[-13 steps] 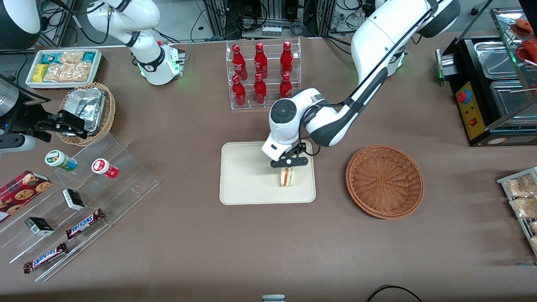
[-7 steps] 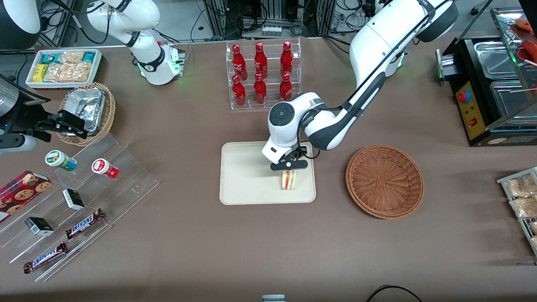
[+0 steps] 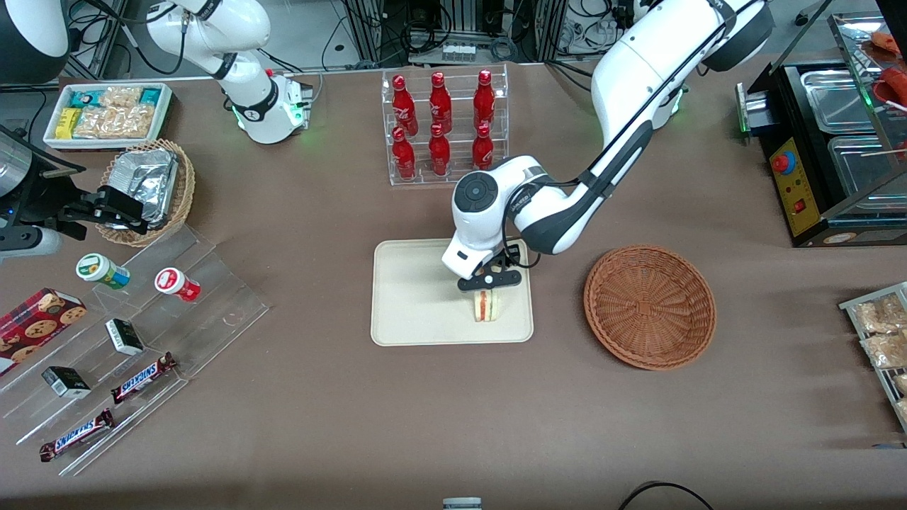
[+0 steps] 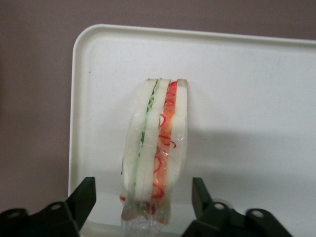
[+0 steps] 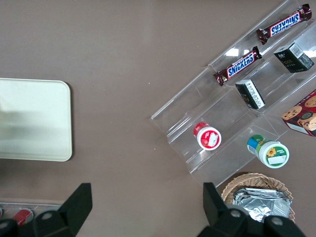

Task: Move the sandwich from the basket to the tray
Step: 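Lower the held sandwich onto the tray's center, then open the left gripper to release the sandwich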

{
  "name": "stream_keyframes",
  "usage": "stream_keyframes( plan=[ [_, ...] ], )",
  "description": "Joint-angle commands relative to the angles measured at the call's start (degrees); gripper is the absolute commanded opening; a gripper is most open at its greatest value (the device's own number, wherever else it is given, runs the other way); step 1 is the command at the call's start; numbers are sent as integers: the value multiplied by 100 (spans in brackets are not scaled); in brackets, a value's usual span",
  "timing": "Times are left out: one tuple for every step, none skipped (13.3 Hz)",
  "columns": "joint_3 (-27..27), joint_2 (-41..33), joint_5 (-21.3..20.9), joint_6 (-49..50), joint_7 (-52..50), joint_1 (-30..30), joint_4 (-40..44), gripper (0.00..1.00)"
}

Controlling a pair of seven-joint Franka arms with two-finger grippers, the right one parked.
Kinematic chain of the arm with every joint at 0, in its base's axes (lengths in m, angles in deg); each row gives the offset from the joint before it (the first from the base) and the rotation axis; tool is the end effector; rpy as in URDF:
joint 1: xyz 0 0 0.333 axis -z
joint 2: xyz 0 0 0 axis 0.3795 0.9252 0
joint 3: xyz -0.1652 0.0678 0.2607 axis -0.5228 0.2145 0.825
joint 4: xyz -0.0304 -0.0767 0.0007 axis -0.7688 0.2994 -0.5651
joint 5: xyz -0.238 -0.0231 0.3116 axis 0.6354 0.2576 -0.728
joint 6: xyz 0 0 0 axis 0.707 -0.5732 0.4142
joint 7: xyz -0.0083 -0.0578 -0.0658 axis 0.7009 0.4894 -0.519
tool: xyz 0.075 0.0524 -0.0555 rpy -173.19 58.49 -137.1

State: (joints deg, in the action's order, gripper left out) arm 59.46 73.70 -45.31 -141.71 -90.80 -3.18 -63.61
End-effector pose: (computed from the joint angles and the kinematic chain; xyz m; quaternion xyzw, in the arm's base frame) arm 0.5003 -0.4710 0.2613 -0.9975 -0.0609 -0.0185 0.0311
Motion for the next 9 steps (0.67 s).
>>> stream_keyframes(
  plan=[
    [34,-368,-62,224,-197,65,-28,100],
    [34,-526,-53,225,-189,56,-98,100],
    [69,-719,-44,216,-171,56,-238,100],
    [147,-921,25,216,-171,56,-361,100],
    [218,-1079,183,224,-127,56,-441,100],
    [227,-1238,271,233,-92,47,-520,100],
    [227,-1422,281,242,-92,13,-616,100],
    [236,-1615,290,233,-100,-5,-730,100],
    [323,-1817,307,242,-101,-5,-810,100]
  ],
)
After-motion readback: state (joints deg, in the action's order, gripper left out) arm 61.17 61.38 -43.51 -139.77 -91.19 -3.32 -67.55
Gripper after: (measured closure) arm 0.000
